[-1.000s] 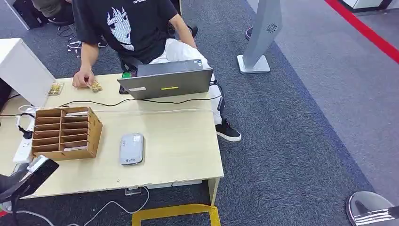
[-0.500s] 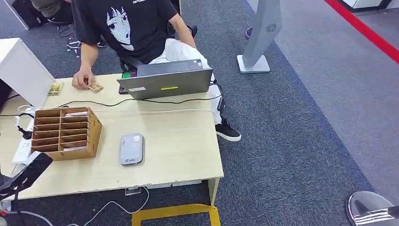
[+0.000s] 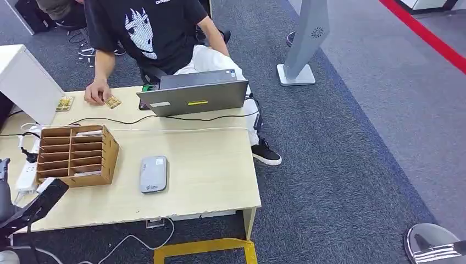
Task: Pass the card to the sensor for recognition and then transmit it.
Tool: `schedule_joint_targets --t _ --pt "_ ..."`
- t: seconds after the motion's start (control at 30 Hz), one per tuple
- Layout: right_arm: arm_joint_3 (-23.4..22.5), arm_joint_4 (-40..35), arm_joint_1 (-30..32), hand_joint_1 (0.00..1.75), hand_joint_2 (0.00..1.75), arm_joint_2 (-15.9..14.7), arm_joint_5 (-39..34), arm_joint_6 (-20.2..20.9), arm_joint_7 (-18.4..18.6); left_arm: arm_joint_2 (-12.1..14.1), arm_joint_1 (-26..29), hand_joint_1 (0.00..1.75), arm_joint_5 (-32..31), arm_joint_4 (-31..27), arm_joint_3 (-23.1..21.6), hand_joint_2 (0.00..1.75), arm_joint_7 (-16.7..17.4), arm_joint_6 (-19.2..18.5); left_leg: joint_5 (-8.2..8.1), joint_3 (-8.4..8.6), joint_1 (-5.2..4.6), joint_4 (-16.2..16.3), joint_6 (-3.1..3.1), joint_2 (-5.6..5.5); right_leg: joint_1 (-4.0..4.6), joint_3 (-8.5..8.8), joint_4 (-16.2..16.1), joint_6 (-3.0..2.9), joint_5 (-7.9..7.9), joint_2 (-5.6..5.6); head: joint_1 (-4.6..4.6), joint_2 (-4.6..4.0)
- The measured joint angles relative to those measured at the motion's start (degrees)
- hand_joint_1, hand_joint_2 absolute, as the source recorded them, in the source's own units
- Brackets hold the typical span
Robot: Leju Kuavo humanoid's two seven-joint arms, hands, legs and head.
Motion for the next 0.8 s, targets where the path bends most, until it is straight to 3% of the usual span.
schedule_joint_targets --t 0.3,0.8 --pt "0.0 0.0 -0.1 0.00 1.75 0.0 0.2 0.0 -0.1 -1.9 -3.5 0.00 -2.0 3.1 -1.4 1.75 0.5 0.0 0.00 0.00 -0.01 0.0 0.00 0.01 0.00 0.01 0.0 0.00 0.01 0.02 0.00 0.00" --pt "0.0 0.0 -0.3 0.00 1.75 0.0 0.8 0.0 -0.3 -3.9 -4.6 0.00 -2.7 6.3 -2.9 1.75 0.7 1.1 0.00 0.00 0.00 0.0 0.00 0.01 0.00 -0.01 0.0 0.00 0.00 0.02 0.00 0.00"
